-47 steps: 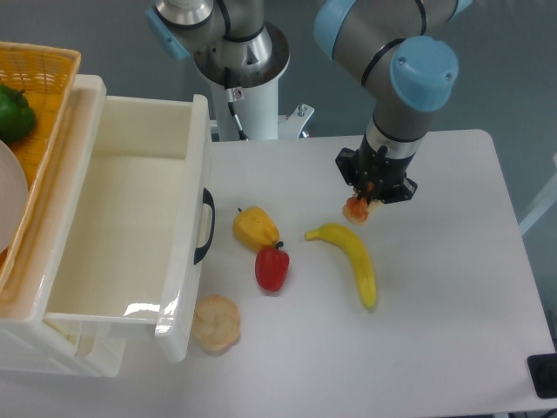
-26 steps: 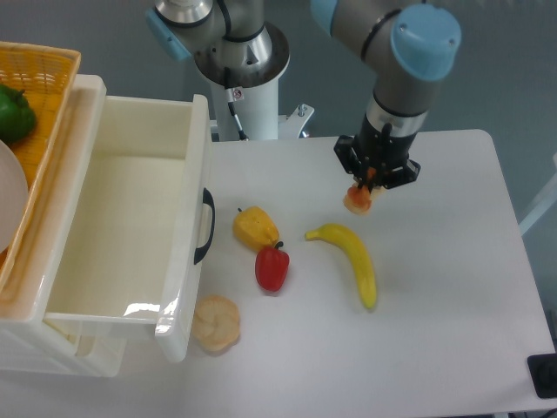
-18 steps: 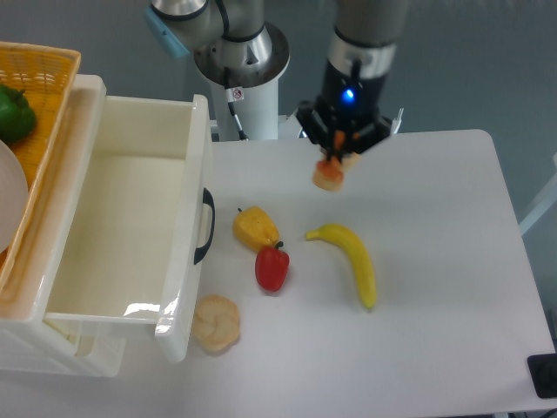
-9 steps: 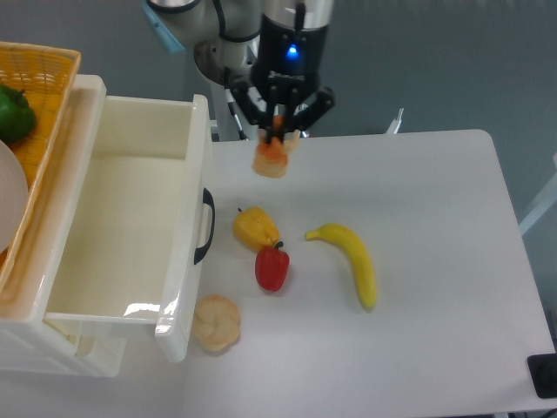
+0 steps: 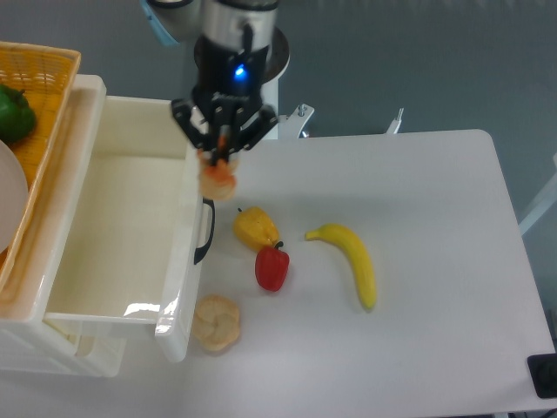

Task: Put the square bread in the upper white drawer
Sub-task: 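Lift the held bread and carry it over the open white drawer, then lower the bread into the drawer, then open the gripper to release the bread and raise it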

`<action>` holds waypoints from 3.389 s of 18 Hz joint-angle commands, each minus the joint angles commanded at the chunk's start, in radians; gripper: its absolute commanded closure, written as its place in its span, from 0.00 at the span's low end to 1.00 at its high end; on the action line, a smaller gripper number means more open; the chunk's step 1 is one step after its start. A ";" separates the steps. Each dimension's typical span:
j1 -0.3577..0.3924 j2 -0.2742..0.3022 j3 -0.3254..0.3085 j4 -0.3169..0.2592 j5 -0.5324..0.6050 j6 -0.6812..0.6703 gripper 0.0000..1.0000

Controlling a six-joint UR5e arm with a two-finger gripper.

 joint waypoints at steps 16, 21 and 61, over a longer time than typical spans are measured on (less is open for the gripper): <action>-0.078 -0.035 0.002 0.017 -0.023 0.011 0.55; -0.077 -0.035 0.002 0.015 -0.020 0.011 0.50; -0.071 0.001 -0.025 0.014 0.057 0.012 0.00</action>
